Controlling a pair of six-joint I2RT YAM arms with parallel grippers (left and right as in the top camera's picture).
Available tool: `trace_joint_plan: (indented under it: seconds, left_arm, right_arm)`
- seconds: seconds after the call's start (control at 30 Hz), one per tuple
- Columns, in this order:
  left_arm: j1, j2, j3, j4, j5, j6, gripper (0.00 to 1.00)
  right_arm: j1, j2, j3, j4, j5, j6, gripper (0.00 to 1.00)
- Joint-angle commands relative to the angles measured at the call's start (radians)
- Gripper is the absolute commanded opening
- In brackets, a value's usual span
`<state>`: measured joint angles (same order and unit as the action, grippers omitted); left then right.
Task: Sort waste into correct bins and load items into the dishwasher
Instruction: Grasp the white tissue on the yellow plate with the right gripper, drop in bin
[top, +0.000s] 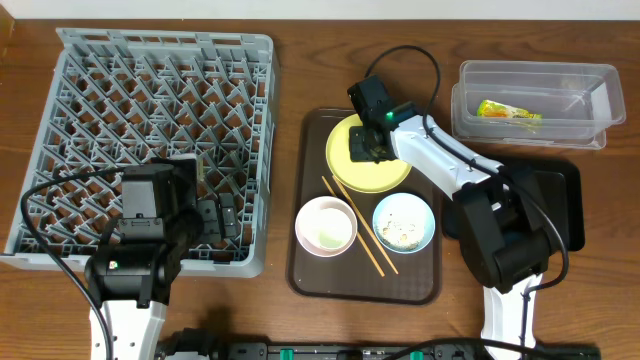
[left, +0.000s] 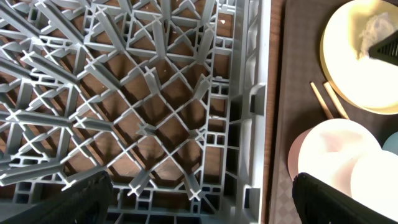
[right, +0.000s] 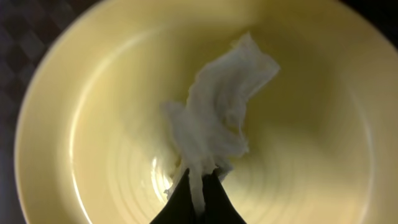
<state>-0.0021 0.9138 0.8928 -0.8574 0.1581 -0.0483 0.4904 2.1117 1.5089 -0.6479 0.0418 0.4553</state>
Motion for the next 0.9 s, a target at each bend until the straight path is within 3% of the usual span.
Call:
trace_joint_plan:
  seconds: [0.0,0.37,0.63,0.8,0.87]
  left_arm:
    - [-0.004,0.001,0.027,-0.003,0.006,-0.001,0.94]
    - [-0.004,0.001,0.027,-0.002,0.006,-0.001,0.94]
    - [-0.004,0.001,0.027,-0.002,0.006,-0.001,0.94]
    - [-0.004,0.001,0.027,-0.002,0.006,-0.001,0.94]
    - [-0.004,0.001,0.027,-0.002,0.006,-0.001,0.94]
  right_arm:
    - [-0.015,-0.053,0.025,-0.032,0.016,-0.028,0.01]
    - [-0.253,-0.329,0.041,0.002,0.127,-0.045,0.01]
    - [-0.458,-0.309,0.04,0.037,0.126,-0.04,0.01]
    - [-0.525,-0.272,0.04,0.076,0.122,-0.041,0.14]
    - [-0.537,-0.269,0.04,0.083,0.111,-0.041,0.27]
